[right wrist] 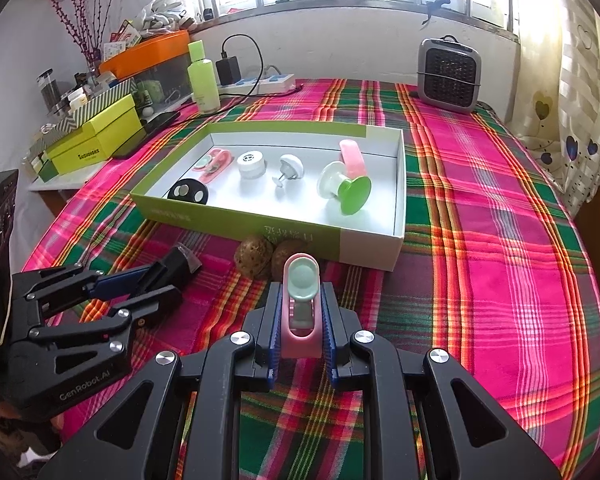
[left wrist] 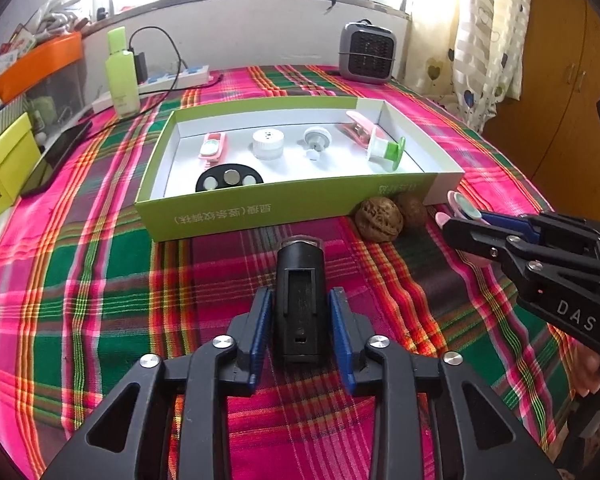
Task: Organize objects
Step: 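Carry the black case and pink tape dispenser over the box with both grippers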
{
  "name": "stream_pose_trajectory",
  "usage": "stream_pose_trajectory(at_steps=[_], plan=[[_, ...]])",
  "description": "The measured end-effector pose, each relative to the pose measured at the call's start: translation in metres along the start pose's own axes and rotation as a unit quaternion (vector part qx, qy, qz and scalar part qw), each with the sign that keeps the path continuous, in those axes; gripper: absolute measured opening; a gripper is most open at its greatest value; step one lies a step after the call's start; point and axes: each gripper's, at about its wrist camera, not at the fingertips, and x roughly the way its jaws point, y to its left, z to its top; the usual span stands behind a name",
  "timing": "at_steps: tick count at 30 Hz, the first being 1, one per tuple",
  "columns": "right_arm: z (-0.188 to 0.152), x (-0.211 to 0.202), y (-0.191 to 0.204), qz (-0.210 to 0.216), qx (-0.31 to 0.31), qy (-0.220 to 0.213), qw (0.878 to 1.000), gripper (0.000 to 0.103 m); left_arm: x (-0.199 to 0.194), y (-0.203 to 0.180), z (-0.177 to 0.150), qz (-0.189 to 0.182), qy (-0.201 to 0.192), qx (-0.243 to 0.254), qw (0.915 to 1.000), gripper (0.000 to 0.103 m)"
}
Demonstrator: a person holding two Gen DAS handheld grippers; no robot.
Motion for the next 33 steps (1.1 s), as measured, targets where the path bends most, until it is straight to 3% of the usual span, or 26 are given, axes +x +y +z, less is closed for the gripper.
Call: stream_pose_trajectory(at_steps=[16,33], plan=[[0.007,-0.005,0.0,0.004,-0.001,-0.008,1.0,0.019,-0.02,-0.002,0.017,-0.02,-0.024,-0.009,0.9995,0.025],[0.054,0.009,0.0,0.009,-0.015,-0.022,1.0,0.019,-0.002,0.018,0.062,-0.025,-0.03,-0.038,0.9985,0.025]])
